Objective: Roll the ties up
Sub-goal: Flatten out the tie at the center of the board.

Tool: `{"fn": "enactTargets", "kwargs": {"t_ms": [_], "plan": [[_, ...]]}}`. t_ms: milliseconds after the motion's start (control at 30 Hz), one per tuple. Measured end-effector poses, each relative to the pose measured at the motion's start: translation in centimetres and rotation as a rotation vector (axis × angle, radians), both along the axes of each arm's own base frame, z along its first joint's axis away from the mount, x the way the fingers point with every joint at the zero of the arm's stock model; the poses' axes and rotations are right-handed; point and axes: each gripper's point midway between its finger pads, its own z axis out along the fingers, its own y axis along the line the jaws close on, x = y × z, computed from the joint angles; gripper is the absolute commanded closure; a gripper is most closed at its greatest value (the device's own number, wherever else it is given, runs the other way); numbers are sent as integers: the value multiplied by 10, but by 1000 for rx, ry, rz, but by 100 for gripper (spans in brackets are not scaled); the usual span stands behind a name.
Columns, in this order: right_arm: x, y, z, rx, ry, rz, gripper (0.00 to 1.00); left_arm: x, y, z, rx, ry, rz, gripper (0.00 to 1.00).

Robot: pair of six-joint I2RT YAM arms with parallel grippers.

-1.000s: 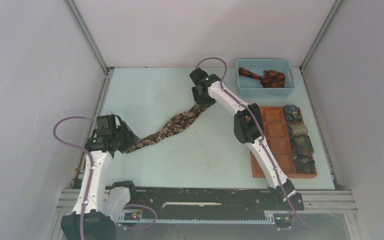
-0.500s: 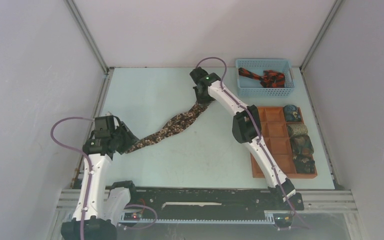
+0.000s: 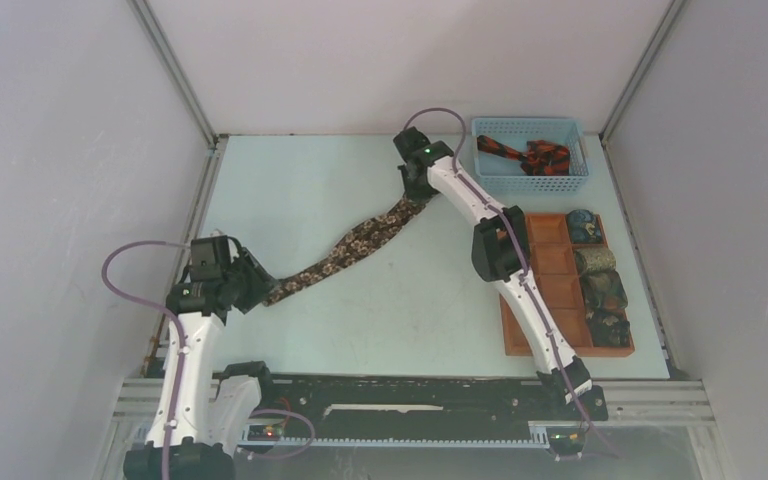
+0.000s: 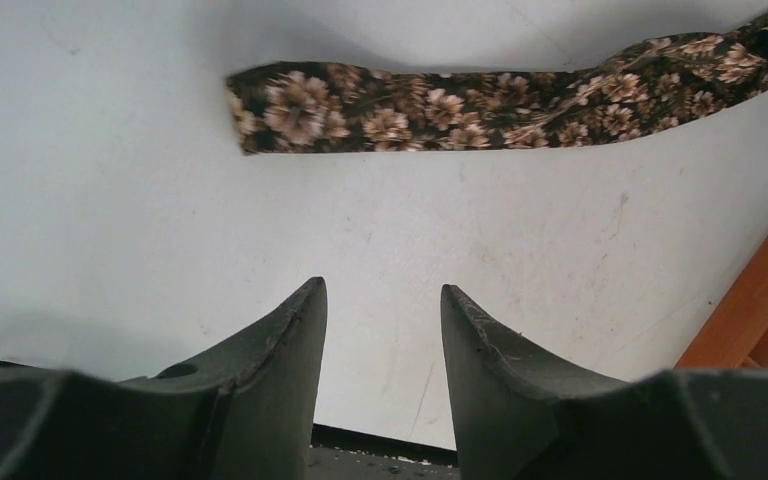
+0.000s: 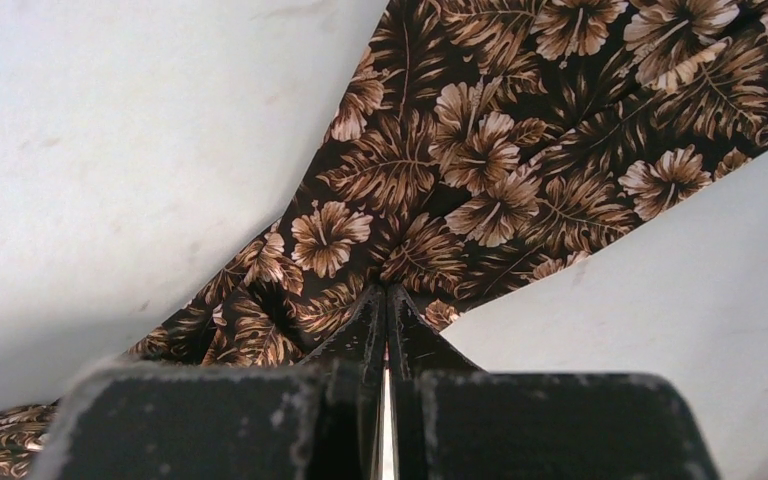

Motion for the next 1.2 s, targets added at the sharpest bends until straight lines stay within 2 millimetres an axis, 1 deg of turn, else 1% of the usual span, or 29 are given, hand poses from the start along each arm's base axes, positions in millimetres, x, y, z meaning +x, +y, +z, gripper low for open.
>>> {"fn": "enactTargets", "kwargs": {"t_ms": [133,267,500,533,633,733,800,900,967,1033,1133,1200], "plan": [[19,-22,0,5,-26,-46,100,-1,-1,-3,-17,11,20,49],[36,-39,1,4,-60,-74,100,-2,-2,-6,-34,22,43,49],[62,-55,6,26,-128,-116,100,-13,-6,-31,-77,79,95,51],[64,-55,7,32,-136,-116,100,-14,-6,-35,-82,85,103,51],[73,-55,8,52,-166,-113,92,-13,-7,-45,-94,90,118,51],[68,-51,5,65,-156,-98,83,-6,-9,-51,-121,69,130,50],[60,-47,6,76,-140,-81,80,1,-12,-53,-147,44,137,50],[45,-39,17,95,-120,-54,78,10,-15,-53,-177,19,143,50],[36,-33,31,113,-121,-38,77,15,-17,-54,-191,12,146,49],[27,-26,54,136,-136,-23,77,20,-18,-56,-204,11,144,49],[15,-22,81,158,-158,-13,77,26,-19,-59,-206,16,138,49],[1,-22,96,173,-159,-2,77,31,-20,-64,-210,26,133,49]]}}
